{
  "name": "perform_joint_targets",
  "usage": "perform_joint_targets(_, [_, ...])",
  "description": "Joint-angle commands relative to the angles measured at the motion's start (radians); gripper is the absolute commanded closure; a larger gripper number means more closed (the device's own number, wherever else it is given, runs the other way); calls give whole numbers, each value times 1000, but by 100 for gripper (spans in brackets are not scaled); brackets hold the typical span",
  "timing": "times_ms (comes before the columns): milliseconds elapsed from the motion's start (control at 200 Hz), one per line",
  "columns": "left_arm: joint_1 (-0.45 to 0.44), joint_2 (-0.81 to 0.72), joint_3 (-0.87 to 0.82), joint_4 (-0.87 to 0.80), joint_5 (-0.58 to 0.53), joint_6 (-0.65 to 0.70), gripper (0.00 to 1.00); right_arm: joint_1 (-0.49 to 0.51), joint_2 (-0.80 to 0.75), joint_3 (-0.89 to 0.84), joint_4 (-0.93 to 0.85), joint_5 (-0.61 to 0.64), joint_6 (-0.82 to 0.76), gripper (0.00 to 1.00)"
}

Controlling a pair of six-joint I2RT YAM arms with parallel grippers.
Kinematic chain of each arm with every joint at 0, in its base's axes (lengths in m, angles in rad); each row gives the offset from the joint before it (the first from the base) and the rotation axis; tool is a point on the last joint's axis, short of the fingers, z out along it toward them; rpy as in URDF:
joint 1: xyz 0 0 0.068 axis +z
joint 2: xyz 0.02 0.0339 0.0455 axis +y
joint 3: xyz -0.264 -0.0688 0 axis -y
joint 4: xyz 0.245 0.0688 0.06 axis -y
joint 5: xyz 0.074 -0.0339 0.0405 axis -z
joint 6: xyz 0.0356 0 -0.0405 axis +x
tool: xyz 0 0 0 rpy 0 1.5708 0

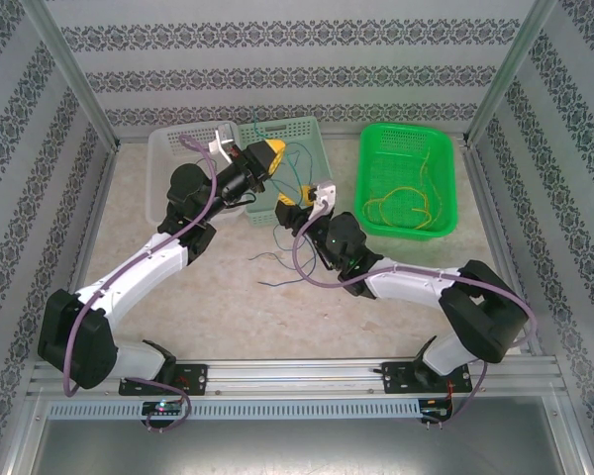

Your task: Untangle the cables

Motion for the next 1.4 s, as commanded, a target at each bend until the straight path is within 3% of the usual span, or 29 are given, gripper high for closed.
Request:
perform_joint_targets(0, [23, -38, 11, -35, -2, 47, 100, -26, 11, 36, -31, -147, 63, 56])
perform_joint_targets(160, [52, -89, 73, -256, 15, 190, 100, -128, -15, 53, -207, -448, 174, 71])
perform_joint_targets(370, [71, -102, 279, -812, -30, 615, 100, -250, -58, 166, -671, -813, 208, 78])
perform_joint_targets(500, [71, -60, 414, -1100, -124, 874, 100, -258, -21, 286, -1022, -963, 112, 80])
perform_joint_targets(610, [72, -16, 465, -1190, -104, 924, 100, -249, -1, 306, -1073, -1007, 103, 86])
perform_joint_targets(694, [71, -19, 436, -1135, -66, 868, 100, -232, -21, 287, -1041, -929, 92, 75])
perform_joint_targets(839, [71, -71, 343, -987, -112, 778, 100, -188, -97, 182, -852, -722, 106, 32])
perform_joint_targets(899, [71, -73, 341, -952, -95, 777, 100, -168, -121, 153, -800, -668, 99, 24])
perform_joint_targets(1044, [71, -21, 432, -1058, -16, 850, 100, -173, -139, 154, -801, -622, 110, 18])
perform_joint_targets(1184, [72, -26, 402, -980, 142, 884, 100, -220, -115, 161, -787, -625, 194, 13])
perform_joint_targets(1394, [69, -79, 376, -952, 359, 1061, 100, -351, -2, 217, -646, -862, 446, 13])
